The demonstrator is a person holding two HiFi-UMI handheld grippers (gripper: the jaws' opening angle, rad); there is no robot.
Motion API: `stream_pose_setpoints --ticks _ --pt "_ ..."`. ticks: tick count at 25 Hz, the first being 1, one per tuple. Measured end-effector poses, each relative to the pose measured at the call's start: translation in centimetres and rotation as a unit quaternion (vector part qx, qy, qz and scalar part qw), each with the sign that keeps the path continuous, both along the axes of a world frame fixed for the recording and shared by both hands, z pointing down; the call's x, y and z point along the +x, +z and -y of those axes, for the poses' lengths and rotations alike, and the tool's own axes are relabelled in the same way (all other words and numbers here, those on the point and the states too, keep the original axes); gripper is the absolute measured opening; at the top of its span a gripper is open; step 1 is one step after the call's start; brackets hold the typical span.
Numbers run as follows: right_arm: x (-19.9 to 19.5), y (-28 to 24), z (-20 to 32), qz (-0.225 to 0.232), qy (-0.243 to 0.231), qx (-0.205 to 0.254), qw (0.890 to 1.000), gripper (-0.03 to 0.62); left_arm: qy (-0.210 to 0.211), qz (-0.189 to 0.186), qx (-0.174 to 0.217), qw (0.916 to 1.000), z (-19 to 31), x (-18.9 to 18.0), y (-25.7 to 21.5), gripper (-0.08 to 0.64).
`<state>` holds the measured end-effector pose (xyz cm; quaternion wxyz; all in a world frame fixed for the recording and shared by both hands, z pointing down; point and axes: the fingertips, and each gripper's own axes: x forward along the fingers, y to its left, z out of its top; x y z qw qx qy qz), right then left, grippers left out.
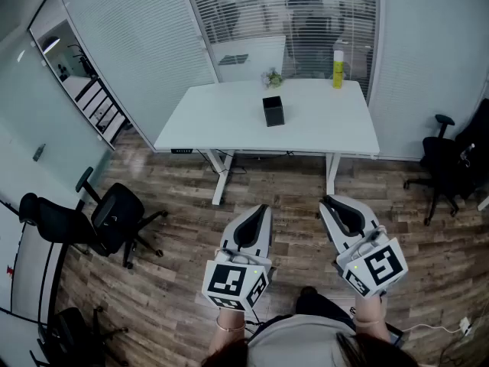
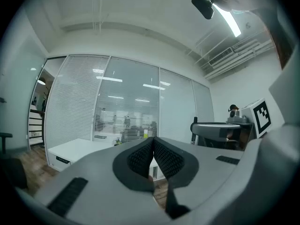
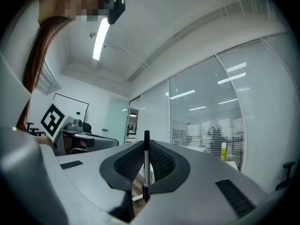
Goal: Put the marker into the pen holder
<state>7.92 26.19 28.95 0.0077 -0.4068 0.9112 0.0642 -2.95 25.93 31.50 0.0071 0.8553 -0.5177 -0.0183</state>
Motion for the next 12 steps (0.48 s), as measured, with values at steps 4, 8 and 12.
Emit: stream_pose_setpoints --ticks 4,8,12 --pt "0.4 -0.1 0.6 0.012 0.001 -0.001 1.000 0.055 0.000 0.000 0.001 1.0000 0.6 0.3 0.1 0.020" --pt "1.0 0.1 1.7 0.011 0.007 -0.006 1.000 0.055 0.002 -0.006 -0.003 1.0000 1.4 0.9 0.1 0.020" --pt "2.2 0.4 3.1 0.022 0.012 -0.012 1.000 0.055 0.003 0.000 -0.001 1.0000 2.2 2.3 -0.1 0.020"
